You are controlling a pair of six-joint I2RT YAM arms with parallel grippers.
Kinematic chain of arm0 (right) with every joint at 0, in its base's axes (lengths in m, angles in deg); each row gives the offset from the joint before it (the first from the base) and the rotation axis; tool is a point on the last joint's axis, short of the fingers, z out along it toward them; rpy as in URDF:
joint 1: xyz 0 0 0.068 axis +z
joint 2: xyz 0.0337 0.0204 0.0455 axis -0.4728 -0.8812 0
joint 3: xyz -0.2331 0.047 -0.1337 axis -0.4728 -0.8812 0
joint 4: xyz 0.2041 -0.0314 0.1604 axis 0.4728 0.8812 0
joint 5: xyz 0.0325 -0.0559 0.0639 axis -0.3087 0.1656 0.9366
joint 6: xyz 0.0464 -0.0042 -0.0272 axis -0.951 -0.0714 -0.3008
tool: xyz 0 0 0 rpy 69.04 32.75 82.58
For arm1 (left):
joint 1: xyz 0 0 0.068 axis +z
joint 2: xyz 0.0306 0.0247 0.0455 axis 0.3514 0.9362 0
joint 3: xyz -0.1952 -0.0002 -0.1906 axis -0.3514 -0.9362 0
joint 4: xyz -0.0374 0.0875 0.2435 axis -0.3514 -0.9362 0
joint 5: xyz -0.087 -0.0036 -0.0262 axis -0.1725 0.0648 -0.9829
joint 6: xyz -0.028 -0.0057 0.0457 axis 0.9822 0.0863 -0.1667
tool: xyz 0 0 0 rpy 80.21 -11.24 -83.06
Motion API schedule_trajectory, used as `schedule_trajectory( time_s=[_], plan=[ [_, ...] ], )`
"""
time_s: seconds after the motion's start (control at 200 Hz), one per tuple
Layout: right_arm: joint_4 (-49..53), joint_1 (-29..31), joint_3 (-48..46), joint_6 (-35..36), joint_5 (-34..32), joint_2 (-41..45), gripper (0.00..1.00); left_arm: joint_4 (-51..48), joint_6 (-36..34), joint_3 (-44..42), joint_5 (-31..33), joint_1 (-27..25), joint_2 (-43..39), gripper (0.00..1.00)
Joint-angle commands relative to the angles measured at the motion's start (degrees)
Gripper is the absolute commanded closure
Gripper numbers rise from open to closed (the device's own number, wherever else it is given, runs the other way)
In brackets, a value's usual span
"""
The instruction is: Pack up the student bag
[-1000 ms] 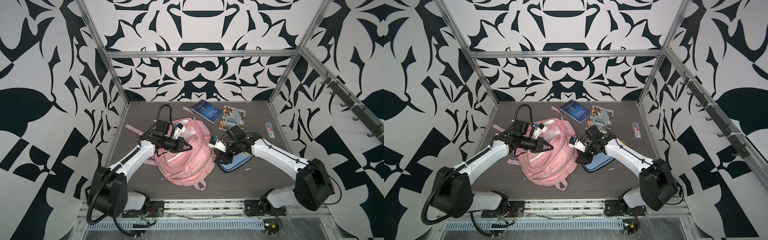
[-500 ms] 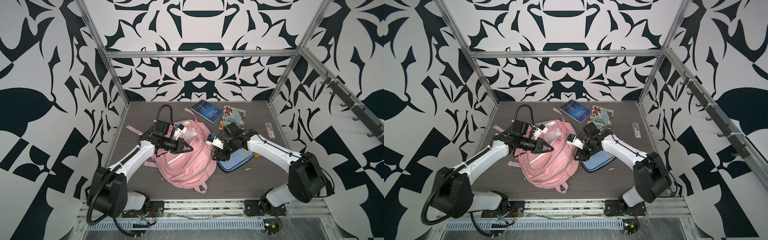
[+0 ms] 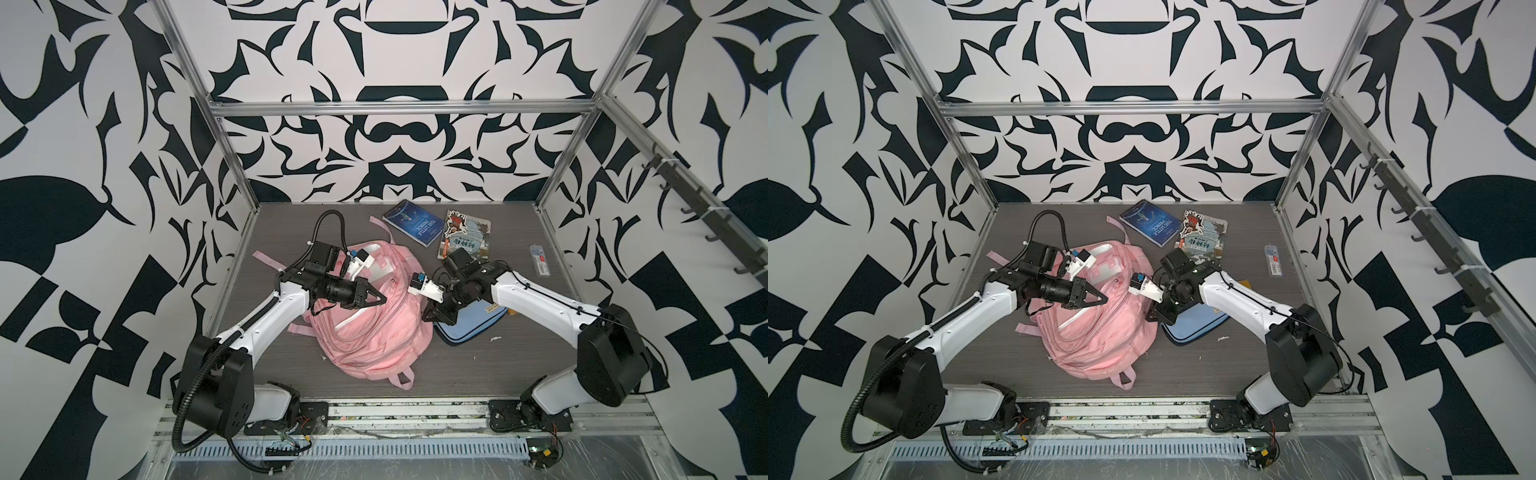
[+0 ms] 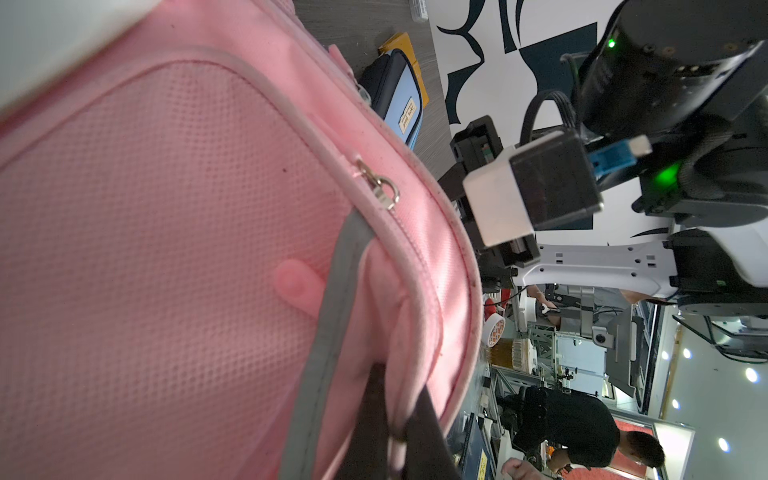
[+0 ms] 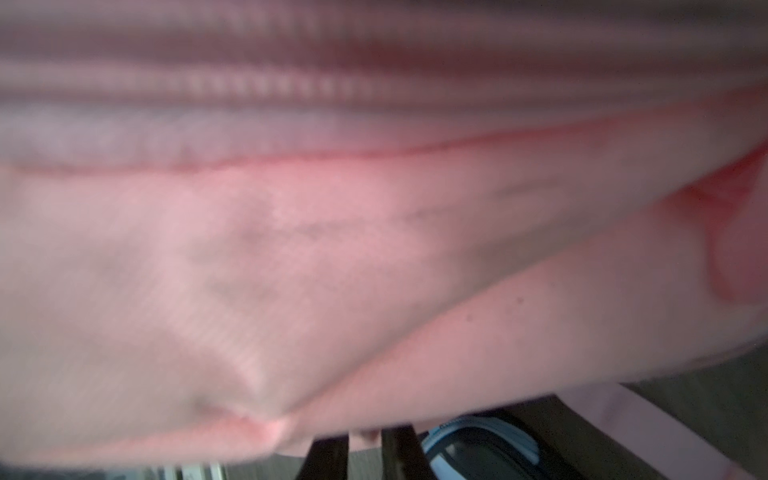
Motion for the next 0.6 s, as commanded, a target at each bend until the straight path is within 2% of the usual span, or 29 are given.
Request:
schedule_trajectory(
  time_s=[0.0,0.26,0.415,0.475,0.59],
  plan=[
    [-1.1,0.2,-1.0,-0.6,-0.9,2.3,0.88,2.3,0.3,1.3,-5.4,0.0,-1.5,1.00],
    [-2.2,0.2,-3.5,-1.2,-2.4,5.2,0.89,2.8,0.8,1.0,-4.3,0.7,-1.8,1.00],
    [-2.5,0.2,-4.2,-1.4,-4.2,6.5,0.96,3.1,1.4,0.7,-3.1,0.7,-1.9,1.00],
    [-2.8,0.2,-4.6,-1.6,-5.8,7.3,1.00,3.0,2.4,0.5,-0.6,0.8,-1.5,1.00],
    [-3.2,1.0,-4.5,-1.8,-8.4,8.4,1.00,3.3,5.9,0.5,7.0,0.8,-0.2,1.00]
  ],
)
